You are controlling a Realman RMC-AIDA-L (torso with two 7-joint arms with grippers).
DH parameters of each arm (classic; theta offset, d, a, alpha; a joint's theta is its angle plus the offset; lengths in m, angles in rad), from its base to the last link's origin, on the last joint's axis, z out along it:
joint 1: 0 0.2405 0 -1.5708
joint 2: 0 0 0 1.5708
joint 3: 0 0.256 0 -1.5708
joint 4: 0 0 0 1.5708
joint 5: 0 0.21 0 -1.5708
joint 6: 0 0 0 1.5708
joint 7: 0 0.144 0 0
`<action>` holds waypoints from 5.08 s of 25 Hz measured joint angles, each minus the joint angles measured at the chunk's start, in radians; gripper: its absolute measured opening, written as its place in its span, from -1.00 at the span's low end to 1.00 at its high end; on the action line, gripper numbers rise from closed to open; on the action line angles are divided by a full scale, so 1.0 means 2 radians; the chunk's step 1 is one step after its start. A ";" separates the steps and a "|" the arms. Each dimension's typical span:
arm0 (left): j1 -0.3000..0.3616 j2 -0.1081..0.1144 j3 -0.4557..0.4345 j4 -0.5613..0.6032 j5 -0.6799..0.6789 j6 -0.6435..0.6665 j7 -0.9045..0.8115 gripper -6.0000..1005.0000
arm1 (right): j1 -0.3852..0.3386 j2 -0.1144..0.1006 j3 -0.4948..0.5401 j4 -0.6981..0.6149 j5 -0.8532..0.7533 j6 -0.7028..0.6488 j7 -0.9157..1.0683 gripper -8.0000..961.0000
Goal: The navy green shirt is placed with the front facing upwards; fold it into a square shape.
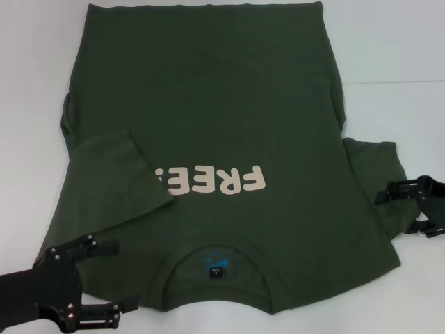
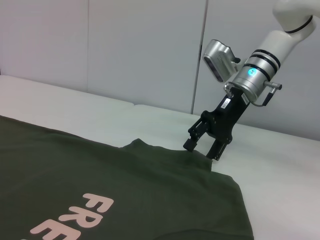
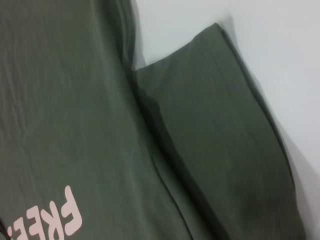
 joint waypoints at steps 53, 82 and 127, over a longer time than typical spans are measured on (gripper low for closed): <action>-0.007 0.002 0.000 0.002 0.000 0.001 -0.001 0.91 | 0.006 -0.010 -0.013 0.005 -0.006 -0.012 0.015 -0.39; -0.008 0.002 0.000 0.001 0.000 0.000 -0.002 0.91 | 0.013 -0.010 -0.056 0.012 -0.007 0.014 0.050 -0.28; -0.018 0.002 -0.005 -0.005 -0.007 0.002 -0.054 0.90 | -0.019 -0.015 0.014 -0.124 0.086 -0.078 -0.109 -0.90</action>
